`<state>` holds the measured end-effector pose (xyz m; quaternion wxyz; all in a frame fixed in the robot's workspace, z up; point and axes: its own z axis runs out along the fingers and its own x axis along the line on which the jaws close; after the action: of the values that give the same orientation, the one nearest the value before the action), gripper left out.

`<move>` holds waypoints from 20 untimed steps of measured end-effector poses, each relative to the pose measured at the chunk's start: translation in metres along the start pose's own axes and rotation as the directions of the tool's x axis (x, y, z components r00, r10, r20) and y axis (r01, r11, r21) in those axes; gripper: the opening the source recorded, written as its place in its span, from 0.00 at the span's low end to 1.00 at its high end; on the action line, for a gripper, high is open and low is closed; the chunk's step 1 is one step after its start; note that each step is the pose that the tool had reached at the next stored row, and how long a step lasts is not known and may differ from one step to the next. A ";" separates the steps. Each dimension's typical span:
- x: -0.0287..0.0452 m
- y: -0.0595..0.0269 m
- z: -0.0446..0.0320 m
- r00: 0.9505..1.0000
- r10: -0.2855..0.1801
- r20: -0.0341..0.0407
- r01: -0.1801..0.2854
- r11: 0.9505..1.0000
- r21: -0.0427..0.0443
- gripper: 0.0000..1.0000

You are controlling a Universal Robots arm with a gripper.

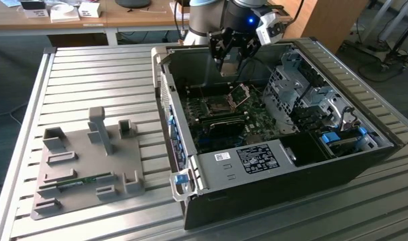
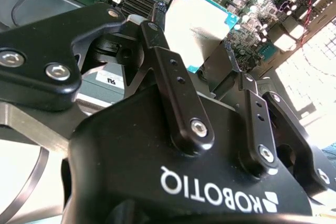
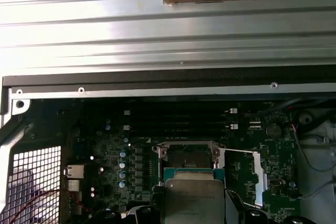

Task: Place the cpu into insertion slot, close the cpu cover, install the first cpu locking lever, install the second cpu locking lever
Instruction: 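Place the cpu into insertion slot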

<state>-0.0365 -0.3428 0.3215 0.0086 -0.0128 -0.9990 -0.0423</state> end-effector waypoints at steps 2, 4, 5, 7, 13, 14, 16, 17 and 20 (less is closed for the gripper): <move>0.0000 0.0000 0.0004 1.000 0.000 0.000 0.000 1.000 0.000 0.54; 0.0000 0.0000 0.0008 1.000 0.000 0.000 0.000 1.000 0.000 0.54; 0.0000 0.0000 0.0009 1.000 0.000 0.000 0.000 1.000 0.000 0.54; -0.0001 -0.0001 0.0013 1.000 0.000 0.000 0.000 1.000 0.000 0.54; -0.0001 -0.0002 0.0027 1.000 0.000 0.000 0.000 1.000 0.001 0.54; -0.0001 -0.0002 0.0032 1.000 0.000 0.000 0.000 1.000 0.000 0.54; -0.0001 -0.0003 0.0041 1.000 0.000 0.000 0.000 1.000 0.001 0.54; -0.0001 -0.0003 0.0045 1.000 0.000 0.000 0.000 1.000 0.001 0.54; -0.0001 -0.0005 0.0063 1.000 0.000 0.000 0.000 1.000 0.001 0.54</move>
<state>-0.0365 -0.3428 0.3152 0.0086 -0.0128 -0.9990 -0.0419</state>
